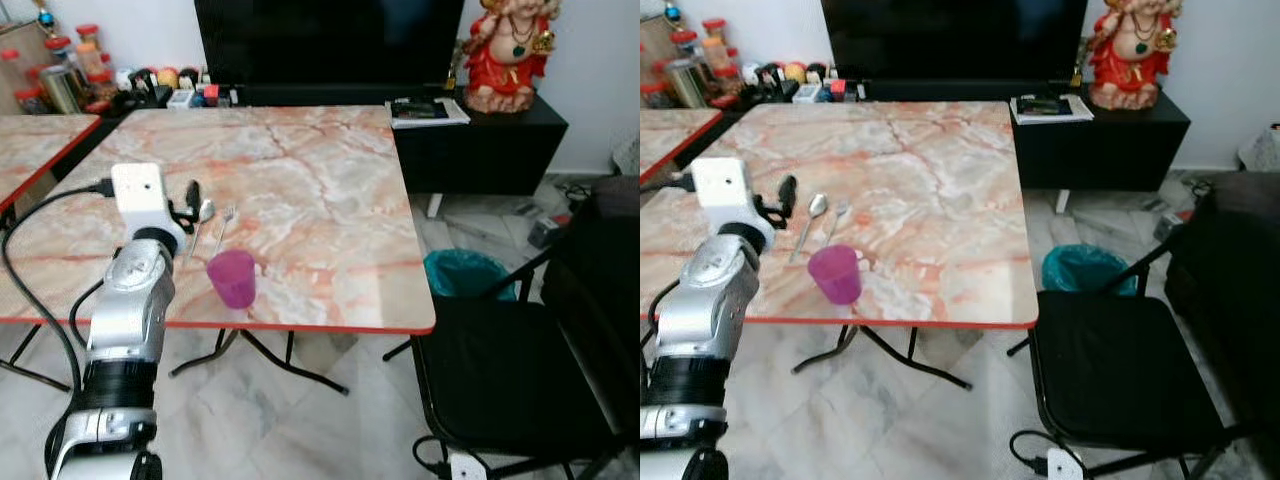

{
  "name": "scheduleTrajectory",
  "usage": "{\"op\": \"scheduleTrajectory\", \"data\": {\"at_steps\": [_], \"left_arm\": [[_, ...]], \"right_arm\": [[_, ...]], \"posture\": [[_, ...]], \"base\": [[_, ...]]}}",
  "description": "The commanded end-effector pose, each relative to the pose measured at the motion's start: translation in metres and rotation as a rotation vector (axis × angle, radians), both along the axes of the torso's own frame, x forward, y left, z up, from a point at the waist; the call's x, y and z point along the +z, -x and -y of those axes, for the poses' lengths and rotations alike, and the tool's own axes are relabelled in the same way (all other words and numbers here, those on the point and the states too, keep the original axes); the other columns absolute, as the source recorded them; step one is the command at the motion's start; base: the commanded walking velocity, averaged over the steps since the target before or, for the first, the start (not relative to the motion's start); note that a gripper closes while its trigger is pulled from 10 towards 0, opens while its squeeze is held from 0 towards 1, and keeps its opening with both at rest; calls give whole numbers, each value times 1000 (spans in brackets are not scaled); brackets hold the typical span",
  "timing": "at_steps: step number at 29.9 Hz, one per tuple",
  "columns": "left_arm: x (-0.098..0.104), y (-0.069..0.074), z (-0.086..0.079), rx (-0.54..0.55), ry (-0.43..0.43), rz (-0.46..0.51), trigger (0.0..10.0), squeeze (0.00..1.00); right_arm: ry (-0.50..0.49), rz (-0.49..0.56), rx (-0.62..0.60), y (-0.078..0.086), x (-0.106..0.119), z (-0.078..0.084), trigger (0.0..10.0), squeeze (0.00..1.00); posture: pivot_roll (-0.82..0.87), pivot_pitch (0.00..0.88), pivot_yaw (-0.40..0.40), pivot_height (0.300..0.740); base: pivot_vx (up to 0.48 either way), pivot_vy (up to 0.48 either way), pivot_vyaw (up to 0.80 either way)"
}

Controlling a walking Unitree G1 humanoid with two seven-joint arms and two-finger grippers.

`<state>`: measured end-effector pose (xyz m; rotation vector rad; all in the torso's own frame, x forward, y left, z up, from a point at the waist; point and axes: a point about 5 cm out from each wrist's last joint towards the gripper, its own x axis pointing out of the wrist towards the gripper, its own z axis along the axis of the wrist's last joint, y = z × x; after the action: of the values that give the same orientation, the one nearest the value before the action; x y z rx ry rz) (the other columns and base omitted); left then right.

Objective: Setting the table

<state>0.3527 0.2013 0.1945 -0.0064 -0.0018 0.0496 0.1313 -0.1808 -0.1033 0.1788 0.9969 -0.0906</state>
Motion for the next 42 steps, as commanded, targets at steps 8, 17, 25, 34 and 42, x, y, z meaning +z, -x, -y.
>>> {"op": "scheduleTrajectory", "data": {"at_steps": [8, 17, 25, 34, 42], "left_arm": [[33, -7, -14, -170, 83, -181, 10000, 1000], [10, 2, 6, -293, 252, -308, 10000, 1000], [-8, 4, 16, -291, 303, -386, 10000, 0], [-7, 0, -5, -167, 273, -398, 10000, 0], [-21, 2, -9, -164, 275, -440, 10000, 0]], "right_arm": [[1, -10, -7, 1, 0, 1, 10000, 0], [-2, -11, -2, 0, 0, 1, 10000, 0], [-1, -15, -6, -1, 0, 1, 10000, 0], [-4, -14, -5, -1, 0, 1, 10000, 0], [-7, -15, -5, 0, -1, 0, 10000, 0]], "posture": [[3, 0, 40, 740], [1, 0, 40, 740], [0, 0, 42, 740], [4, 0, 46, 740], [0, 0, 49, 740]], "base": [[0, 0, 0], [0, 0, 0], [0, 0, 0], [0, 0, 0], [0, 0, 0]]}}
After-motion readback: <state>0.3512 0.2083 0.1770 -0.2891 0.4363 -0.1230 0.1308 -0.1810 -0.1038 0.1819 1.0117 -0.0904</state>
